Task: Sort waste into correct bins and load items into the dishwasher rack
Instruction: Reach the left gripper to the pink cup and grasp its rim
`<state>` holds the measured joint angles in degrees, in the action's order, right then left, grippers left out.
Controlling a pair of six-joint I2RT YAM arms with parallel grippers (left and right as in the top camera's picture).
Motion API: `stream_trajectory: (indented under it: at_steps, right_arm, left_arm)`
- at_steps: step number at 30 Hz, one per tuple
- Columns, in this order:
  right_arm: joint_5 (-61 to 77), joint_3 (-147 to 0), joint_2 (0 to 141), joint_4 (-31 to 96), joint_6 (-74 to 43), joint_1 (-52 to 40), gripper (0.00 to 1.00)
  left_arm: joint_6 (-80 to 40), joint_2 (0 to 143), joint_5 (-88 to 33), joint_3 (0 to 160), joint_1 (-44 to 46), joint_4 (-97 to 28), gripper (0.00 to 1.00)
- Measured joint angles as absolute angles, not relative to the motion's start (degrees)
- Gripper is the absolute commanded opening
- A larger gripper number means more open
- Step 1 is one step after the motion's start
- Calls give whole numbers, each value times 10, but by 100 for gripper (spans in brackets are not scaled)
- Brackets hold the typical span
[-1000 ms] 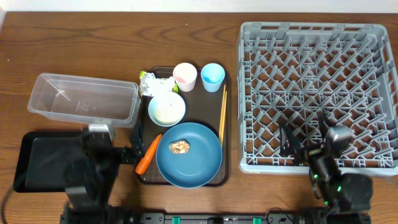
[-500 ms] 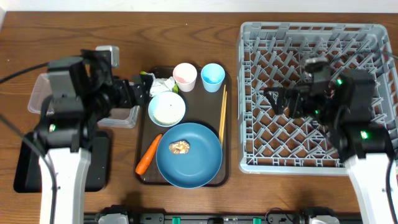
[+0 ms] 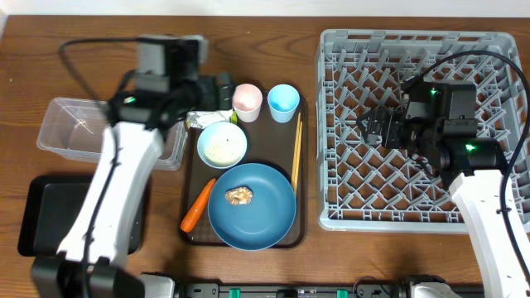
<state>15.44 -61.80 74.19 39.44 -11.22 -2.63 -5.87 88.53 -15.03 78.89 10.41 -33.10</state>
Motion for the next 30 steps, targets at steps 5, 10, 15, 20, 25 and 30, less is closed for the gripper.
stream_trajectory:
  at_steps: [5,10,15,20,25,30]
  right_arm:
    - [143,-619,742,414,-116,-26,99]
    - [139,-619,742,444,-117,-26,99]
    - [136,-619,742,452,-117,-26,99]
    - [136,-619,742,452,-117,-26,99]
    - [135,-619,742,452,-117,-26,99]
    - [135,-619,742,452,-117,-26,99]
  left_arm:
    - [-57,954,-102,791,138,-255,95]
    - [-56,1011,-83,791,138,-227,91]
    - [-68,1058,-74,791,138,-225,82]
    - [-92,1094,-73,791,138,-227,55]
    - [-97,1108,-72,791,138,-229,31]
    - [-101,1109,-71,791,138,-229,26]
